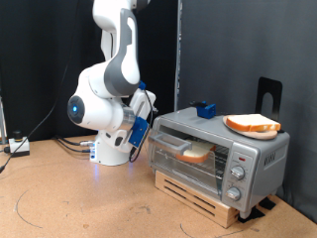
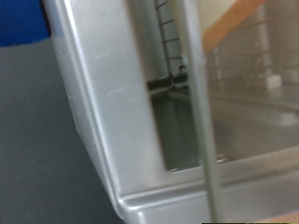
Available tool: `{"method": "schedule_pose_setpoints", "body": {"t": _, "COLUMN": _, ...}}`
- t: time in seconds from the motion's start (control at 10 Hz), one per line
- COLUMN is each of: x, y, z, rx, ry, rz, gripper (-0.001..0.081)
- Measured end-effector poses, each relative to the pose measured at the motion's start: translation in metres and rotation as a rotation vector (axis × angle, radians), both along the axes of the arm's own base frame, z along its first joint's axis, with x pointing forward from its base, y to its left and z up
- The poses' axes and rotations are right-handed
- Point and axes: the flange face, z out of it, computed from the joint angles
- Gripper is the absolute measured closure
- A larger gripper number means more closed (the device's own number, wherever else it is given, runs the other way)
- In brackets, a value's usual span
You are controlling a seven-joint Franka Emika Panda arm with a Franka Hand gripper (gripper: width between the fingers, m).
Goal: Make a piece of toast with the oven
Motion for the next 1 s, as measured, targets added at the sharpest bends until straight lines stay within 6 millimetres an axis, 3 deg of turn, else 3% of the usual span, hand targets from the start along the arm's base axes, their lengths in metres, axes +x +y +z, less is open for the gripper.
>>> {"method": "schedule_pose_setpoints", "body": {"t": 0.3, "x": -0.024, "y": 0.025, "z": 0.001, "rx": -0.023, "ry": -0.02, "rz": 0.009, "gripper": -0.0001}}
{"method": "schedule_pose_setpoints", "body": {"t": 0.5, "x": -0.033, "y": 0.028, "z": 0.0, "rx": -0.06, "ry": -0.016, "rz": 0.007, "gripper": -0.0001}}
{"method": "schedule_pose_setpoints", "body": {"t": 1.0, "x": -0.014, "y": -0.028, "z": 0.012, "rx": -0.069, "ry": -0.071, "rz": -0.116, "gripper": -0.0001}}
